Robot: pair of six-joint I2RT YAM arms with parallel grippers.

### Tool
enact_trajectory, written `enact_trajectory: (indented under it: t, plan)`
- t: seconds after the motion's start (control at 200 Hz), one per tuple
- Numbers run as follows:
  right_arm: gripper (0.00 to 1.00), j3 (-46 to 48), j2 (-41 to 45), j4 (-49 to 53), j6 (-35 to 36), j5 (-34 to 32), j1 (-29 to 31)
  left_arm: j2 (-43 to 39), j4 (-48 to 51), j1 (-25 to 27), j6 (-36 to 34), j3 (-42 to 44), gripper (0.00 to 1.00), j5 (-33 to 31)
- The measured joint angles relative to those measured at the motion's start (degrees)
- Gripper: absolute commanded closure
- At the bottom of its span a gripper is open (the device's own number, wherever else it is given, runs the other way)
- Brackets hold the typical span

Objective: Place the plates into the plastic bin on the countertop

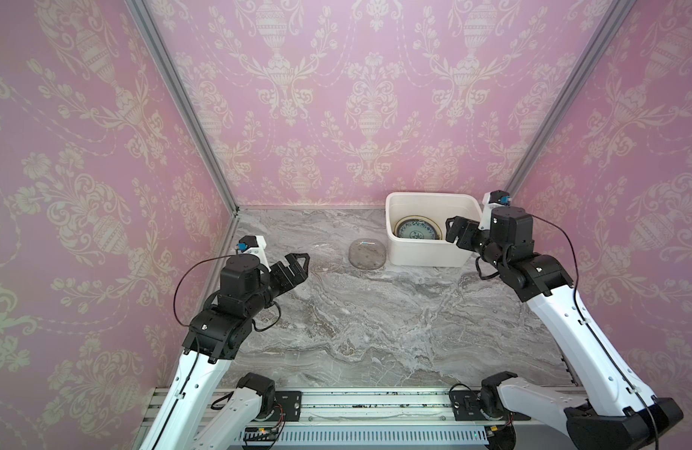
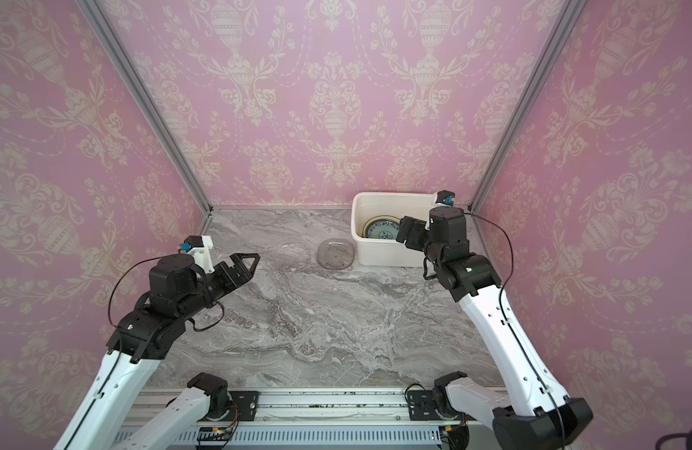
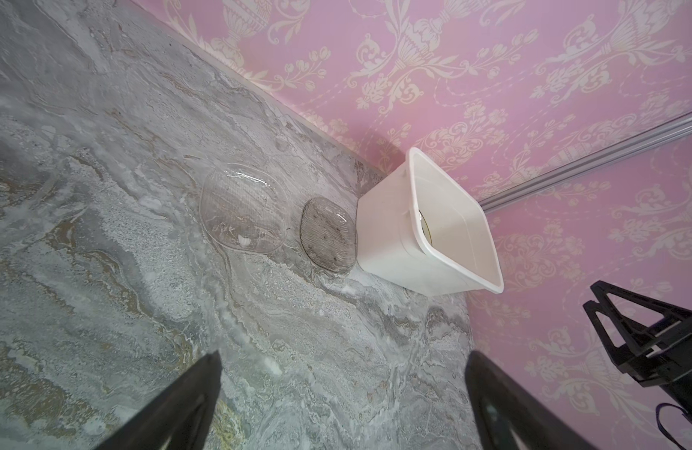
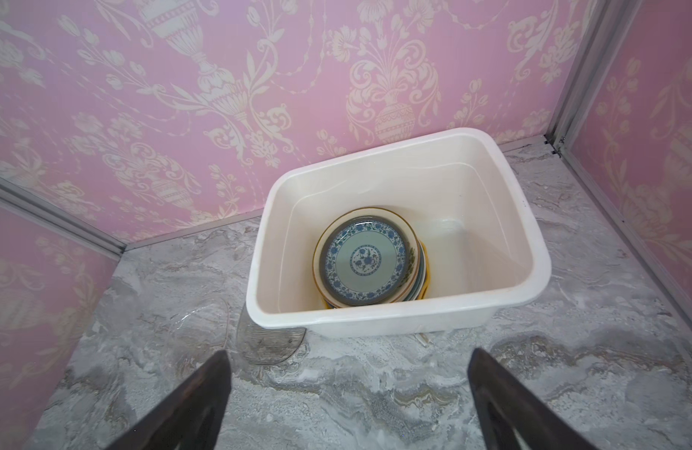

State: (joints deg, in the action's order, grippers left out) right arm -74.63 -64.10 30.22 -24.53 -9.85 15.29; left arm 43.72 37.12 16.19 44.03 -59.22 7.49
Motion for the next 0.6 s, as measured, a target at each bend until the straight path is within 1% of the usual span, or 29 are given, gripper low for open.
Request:
enact_trajectory:
  t: [0.125,0.18,0.3,0.39,0.465,0.6]
  plan:
    - [0.13,1.75,4.24,-0.66,-3.08,3.52,1.07,-0.11,4.85,0.00,-0.02,-1.75,0.01,-0.61]
    - [0.17,3.74,6.27,-1.01,-5.64,5.03,2.43,0.57,7.65,0.00,-0.09,-3.06,0.01,-1.27]
    - [0.18,8.92,8.87,-1.46,-11.19,8.17,6.25,4.98,14.03,0.00,-1.84,-7.89,0.02,-3.06]
    - [0.18,12.50,9.07,-1.75,-15.52,9.64,10.69,10.43,18.01,-0.07,-4.04,-11.63,0.01,-4.28]
    - [0.18,15.02,9.07,-2.08,-18.40,9.97,15.58,15.26,19.93,-0.37,-5.68,-13.31,0.01,-5.35]
    - [0.18,19.06,8.96,-4.55,-22.95,7.63,24.52,22.08,20.72,-2.82,-7.43,-13.20,0.02,-5.27]
